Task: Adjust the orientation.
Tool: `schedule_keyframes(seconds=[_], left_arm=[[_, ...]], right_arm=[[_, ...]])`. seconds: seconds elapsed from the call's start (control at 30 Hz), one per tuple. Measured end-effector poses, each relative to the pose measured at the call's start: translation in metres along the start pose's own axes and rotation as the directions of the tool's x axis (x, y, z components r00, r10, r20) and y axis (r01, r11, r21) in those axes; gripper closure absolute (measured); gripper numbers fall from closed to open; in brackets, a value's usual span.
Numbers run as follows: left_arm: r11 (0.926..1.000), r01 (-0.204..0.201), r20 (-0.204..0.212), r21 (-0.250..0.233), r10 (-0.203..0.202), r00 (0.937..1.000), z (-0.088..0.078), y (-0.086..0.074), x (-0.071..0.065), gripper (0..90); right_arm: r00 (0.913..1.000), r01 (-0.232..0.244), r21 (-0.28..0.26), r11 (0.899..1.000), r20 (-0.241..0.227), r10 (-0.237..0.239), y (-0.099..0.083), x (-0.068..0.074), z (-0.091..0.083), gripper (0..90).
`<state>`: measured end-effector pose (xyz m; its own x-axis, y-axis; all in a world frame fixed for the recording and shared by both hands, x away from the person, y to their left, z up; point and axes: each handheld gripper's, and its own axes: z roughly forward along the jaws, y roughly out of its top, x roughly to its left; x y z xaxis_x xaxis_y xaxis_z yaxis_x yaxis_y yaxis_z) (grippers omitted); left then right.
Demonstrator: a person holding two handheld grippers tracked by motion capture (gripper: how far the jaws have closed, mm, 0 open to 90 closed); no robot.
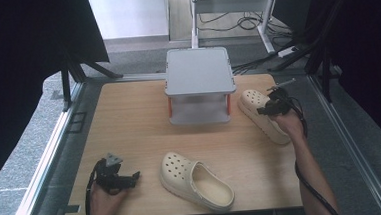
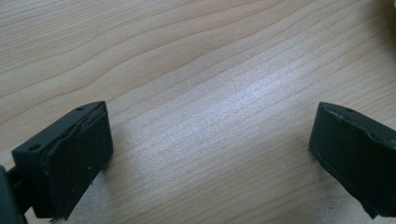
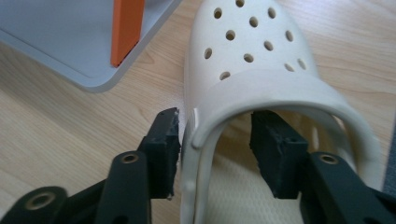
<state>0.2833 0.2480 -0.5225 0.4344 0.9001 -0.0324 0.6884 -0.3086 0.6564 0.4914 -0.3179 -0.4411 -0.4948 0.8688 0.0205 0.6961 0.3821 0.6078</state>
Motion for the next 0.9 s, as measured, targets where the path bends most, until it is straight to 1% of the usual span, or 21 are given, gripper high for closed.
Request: schedule_keyframes(seconds=[0.07,0.1,0.13,0.17,0.2,0.23,0.33,0.37,0.47,0.53,0.63,0.67,0.7,0.73,0.77,0.8,0.83,0.87,0.9], left_arm=[[1.0000,0.000,-0.002,0.001,0.000,1.0000,0.000,0.000,0.000,0.0],[1.0000,0.000,0.000,0.000,0.000,1.0000,0.000,0.000,0.000,0.0],[1.0000,0.000,-0.002,0.001,0.000,1.0000,0.000,0.000,0.000,0.0],[1.0000,0.000,0.000,0.000,0.000,1.0000,0.000,0.000,0.000,0.0],[1.0000,0.000,0.000,0.000,0.000,1.0000,0.000,0.000,0.000,0.0],[1.0000,0.000,0.000,0.000,0.000,1.0000,0.000,0.000,0.000,0.0],[1.0000,0.000,0.000,0.000,0.000,1.0000,0.000,0.000,0.000,0.0],[1.0000,0.000,0.000,0.000,0.000,1.0000,0.000,0.000,0.000,0.0],[1.0000,0.000,0.000,0.000,0.000,1.0000,0.000,0.000,0.000,0.0],[1.0000,0.000,0.000,0.000,0.000,1.0000,0.000,0.000,0.000,0.0],[1.0000,0.000,0.000,0.000,0.000,1.0000,0.000,0.000,0.000,0.0],[1.0000,-0.001,0.000,0.000,0.001,1.0000,0.000,0.000,0.000,0.0],[1.0000,-0.001,0.000,0.000,0.001,1.0000,0.000,0.000,0.000,0.0],[1.0000,-0.001,0.000,0.000,0.001,1.0000,0.000,0.000,0.000,0.0],[1.0000,0.000,0.000,0.000,0.000,1.0000,0.000,0.000,0.000,0.0],[1.0000,-0.001,0.000,0.000,0.001,1.0000,0.000,0.000,0.000,0.0],[1.0000,0.000,0.000,0.000,0.000,1.0000,0.000,0.000,0.000,0.0],[1.0000,0.000,0.000,0.000,0.000,1.0000,0.000,0.000,0.000,0.0],[1.0000,0.000,0.000,0.000,0.000,1.0000,0.000,0.000,0.000,0.0]], right_arm=[[0.9995,-0.014,-0.001,1.000,-0.028,0.014,0.000,-0.001,0.003,60.5],[0.9995,-0.014,-0.001,1.000,-0.028,0.014,0.000,-0.001,0.003,60.5],[0.9990,-0.018,-0.003,1.000,-0.042,0.018,-0.001,-0.001,0.004,64.2],[0.9985,-0.017,-0.005,1.000,-0.052,0.016,-0.001,-0.001,0.005,71.0],[0.9975,-0.018,-0.006,1.000,-0.068,0.018,-0.001,0.000,0.004,73.0],[0.9983,-0.021,-0.003,1.000,-0.054,0.020,0.000,0.001,0.004,74.2],[0.9986,-0.030,-0.002,1.000,-0.043,0.030,-0.001,0.003,0.002,75.9],[0.9993,-0.028,0.005,1.000,-0.023,0.028,-0.003,0.002,0.001,76.4],[0.9994,-0.031,0.001,1.000,-0.017,0.031,-0.005,0.001,-0.003,76.4],[0.9991,-0.038,-0.017,0.999,-0.021,0.038,-0.008,0.000,-0.014,76.4],[0.9996,-0.028,-0.020,0.999,0.001,0.028,-0.010,0.004,-0.027,76.5],[0.9996,-0.028,-0.020,0.999,0.001,0.028,-0.010,0.004,-0.027,76.5],[0.9997,-0.023,-0.026,0.999,0.007,0.024,-0.011,0.006,-0.032,76.5],[0.9998,-0.013,-0.033,0.999,0.012,0.013,-0.013,0.010,-0.043,76.4],[0.9999,-0.012,-0.038,0.999,0.012,0.012,-0.015,0.013,-0.048,76.4],[0.9999,-0.012,-0.038,0.999,0.012,0.012,-0.015,0.013,-0.048,76.4],[1.0000,-0.002,-0.048,0.999,0.006,0.002,-0.017,0.021,-0.059,76.4],[1.0000,-0.002,-0.048,0.999,0.006,0.002,-0.017,0.021,-0.059,76.4],[1.0000,0.009,-0.053,0.999,0.004,-0.009,-0.017,0.025,-0.065,76.4]])
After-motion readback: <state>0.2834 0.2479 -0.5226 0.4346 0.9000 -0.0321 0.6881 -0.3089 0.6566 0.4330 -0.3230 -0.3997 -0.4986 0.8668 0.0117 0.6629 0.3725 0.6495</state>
